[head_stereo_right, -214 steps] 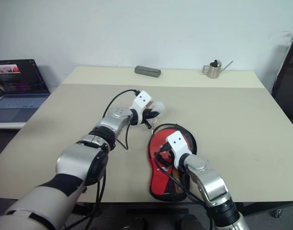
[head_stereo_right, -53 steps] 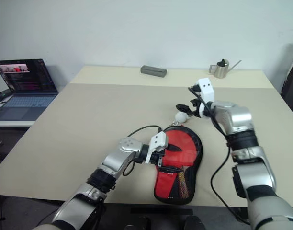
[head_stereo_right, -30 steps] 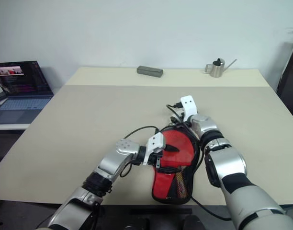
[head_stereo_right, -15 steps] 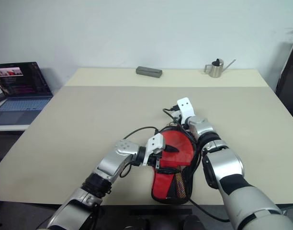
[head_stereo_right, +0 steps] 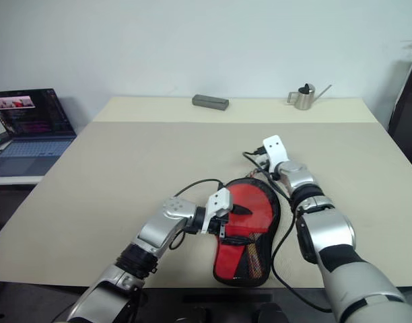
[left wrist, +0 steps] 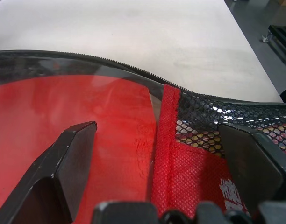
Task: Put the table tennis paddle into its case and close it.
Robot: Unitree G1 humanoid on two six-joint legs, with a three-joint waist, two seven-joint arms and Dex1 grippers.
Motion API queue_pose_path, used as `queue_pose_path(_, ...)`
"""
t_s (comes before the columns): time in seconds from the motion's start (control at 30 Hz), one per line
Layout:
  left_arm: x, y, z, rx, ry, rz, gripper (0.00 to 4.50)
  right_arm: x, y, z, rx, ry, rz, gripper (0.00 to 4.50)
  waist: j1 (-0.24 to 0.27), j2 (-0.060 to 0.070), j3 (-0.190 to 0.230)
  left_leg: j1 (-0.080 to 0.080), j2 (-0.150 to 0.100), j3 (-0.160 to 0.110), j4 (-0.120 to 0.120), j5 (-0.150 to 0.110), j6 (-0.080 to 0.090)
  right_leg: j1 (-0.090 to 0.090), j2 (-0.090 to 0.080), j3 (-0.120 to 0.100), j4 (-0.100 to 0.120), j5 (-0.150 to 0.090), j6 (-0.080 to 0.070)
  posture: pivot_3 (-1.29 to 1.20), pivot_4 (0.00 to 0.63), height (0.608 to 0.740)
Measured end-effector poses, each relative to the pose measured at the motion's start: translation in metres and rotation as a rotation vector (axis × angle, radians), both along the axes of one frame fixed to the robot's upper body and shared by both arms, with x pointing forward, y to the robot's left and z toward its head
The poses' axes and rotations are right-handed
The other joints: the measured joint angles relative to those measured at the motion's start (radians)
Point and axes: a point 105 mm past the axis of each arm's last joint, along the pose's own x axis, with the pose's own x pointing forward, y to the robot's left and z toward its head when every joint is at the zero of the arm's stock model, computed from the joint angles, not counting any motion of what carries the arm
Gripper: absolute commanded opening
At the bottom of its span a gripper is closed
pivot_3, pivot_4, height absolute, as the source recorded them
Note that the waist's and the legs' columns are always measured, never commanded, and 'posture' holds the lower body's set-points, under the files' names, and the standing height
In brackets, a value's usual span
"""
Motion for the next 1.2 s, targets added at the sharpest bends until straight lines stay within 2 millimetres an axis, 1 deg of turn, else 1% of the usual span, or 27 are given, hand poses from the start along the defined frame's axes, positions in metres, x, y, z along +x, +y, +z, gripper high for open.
queue_pose_path(0.07,0.0,-0.001,0.0,-0.001,0.002,0.0,4.5,-0.001,-0.005,0.0,-0.014,-0.003,0.011,0.51,0.0,0.0,-0.001,0.0,0.0,0.0,0.0,0.0,0.0,0.0,0.0,0.0,0.0,0.0,0.0,0.0,0.15,0.74)
queue_pose_path(0.17,0.0,-0.003,-0.001,-0.008,0.009,-0.003,4.5,-0.005,-0.019,-0.002,-0.049,-0.017,0.038,0.51,0.006,0.0,-0.002,0.0,0.0,0.0,0.0,0.0,0.0,0.001,-0.001,0.0,-0.001,0.0,0.0,0.0,0.15,0.74)
queue_pose_path(0.27,0.0,-0.006,-0.001,-0.014,0.018,-0.006,4.5,-0.015,-0.034,-0.006,-0.09,-0.034,0.069,0.51,0.014,0.0,-0.003,0.0,0.0,-0.001,0.0,0.0,0.0,0.002,-0.001,-0.001,-0.002,0.0,0.0,0.0,0.15,0.74)
queue_pose_path(0.37,-0.001,-0.008,-0.002,-0.019,0.025,-0.013,4.5,-0.032,-0.051,-0.008,-0.158,-0.054,0.108,0.5,0.025,0.0,-0.004,-0.001,0.0,-0.002,0.0,0.0,0.0,0.002,-0.001,-0.002,-0.002,-0.003,0.005,0.0,0.15,0.74)
queue_pose_path(0.57,0.0,-0.011,-0.002,-0.017,0.034,-0.029,4.5,-0.082,-0.088,-0.009,-0.3,-0.013,0.135,0.46,0.034,0.0,-0.006,-0.001,0.0,-0.001,0.001,-0.001,0.0,0.003,-0.001,-0.002,-0.004,-0.004,0.006,0.0,0.15,0.74)
queue_pose_path(0.67,0.0,-0.012,-0.002,-0.015,0.04,-0.036,4.5,-0.104,-0.097,-0.009,-0.356,0.028,0.165,0.46,0.035,0.0,-0.006,-0.001,0.0,-0.001,0.001,-0.001,0.0,0.003,-0.001,-0.002,-0.005,-0.004,0.007,0.0,0.15,0.74)
queue_pose_path(0.73,0.0,-0.013,-0.002,-0.017,0.042,-0.04,4.5,-0.122,-0.1,-0.008,-0.374,0.063,0.202,0.46,0.038,-0.001,-0.006,-0.001,0.0,-0.001,0.001,-0.001,0.0,0.004,-0.001,-0.002,-0.006,-0.005,0.008,0.0,0.15,0.74)
queue_pose_path(0.83,0.001,-0.014,-0.002,-0.019,0.045,-0.048,4.5,-0.155,-0.1,-0.009,-0.4,0.143,0.298,0.46,0.041,-0.002,-0.006,0.0,0.0,-0.001,0.001,-0.002,0.001,0.006,-0.002,-0.002,-0.008,-0.005,0.008,0.0,0.15,0.74)
queue_pose_path(0.87,0.001,-0.014,-0.002,-0.018,0.044,-0.048,4.5,-0.158,-0.099,-0.009,-0.4,0.155,0.312,0.46,0.04,-0.003,-0.006,0.0,0.0,-0.001,0.001,-0.003,0.001,0.007,-0.002,-0.002,-0.009,-0.005,0.009,0.0,0.15,0.74)
queue_pose_path(0.9,0.001,-0.015,-0.002,-0.019,0.045,-0.05,4.5,-0.17,-0.097,-0.01,-0.406,0.184,0.353,0.46,0.042,-0.003,-0.005,0.0,0.0,-0.001,0.001,-0.003,0.001,0.007,-0.002,-0.003,-0.009,-0.005,0.009,0.0,0.15,0.74)
queue_pose_path(0.93,0.001,-0.015,-0.002,-0.018,0.045,-0.05,4.5,-0.175,-0.095,-0.011,-0.406,0.196,0.375,0.46,0.042,-0.004,-0.005,0.0,0.0,-0.001,0.001,-0.003,0.001,0.007,-0.002,-0.002,-0.01,-0.005,0.009,0.0,0.15,0.74)
queue_pose_path(1.03,0.001,-0.018,-0.002,-0.023,0.048,-0.062,4.5,-0.21,-0.091,-0.014,-0.452,0.271,0.498,0.46,0.049,-0.005,-0.005,0.0,0.001,-0.001,0.001,-0.004,0.001,0.009,-0.001,-0.004,-0.015,-0.005,0.009,0.0,0.15,0.74)
queue_pose_path(1.07,0.001,-0.018,-0.002,-0.022,0.051,-0.064,4.5,-0.219,-0.089,-0.014,-0.462,0.285,0.534,0.46,0.048,-0.005,-0.007,0.001,0.001,-0.001,0.001,-0.005,0.001,0.012,-0.001,-0.004,-0.017,-0.005,0.009,0.0,0.15,0.74)
queue_pose_path(1.13,0.0,-0.019,-0.003,-0.023,0.058,-0.067,4.5,-0.231,-0.082,-0.013,-0.47,0.29,0.591,0.46,0.05,-0.006,-0.007,0.002,0.002,-0.001,0.001,-0.007,0.002,0.013,-0.001,-0.004,-0.019,-0.006,0.01,0.0,0.15,0.74)
queue_pose_path(1.2,-0.001,-0.02,-0.003,-0.025,0.058,-0.072,4.5,-0.246,-0.077,-0.017,-0.485,0.312,0.65,0.46,0.056,-0.007,-0.007,0.001,0.002,-0.002,0.001,-0.008,0.002,0.014,-0.002,-0.004,-0.02,-0.006,0.01,0.0,0.15,0.74)
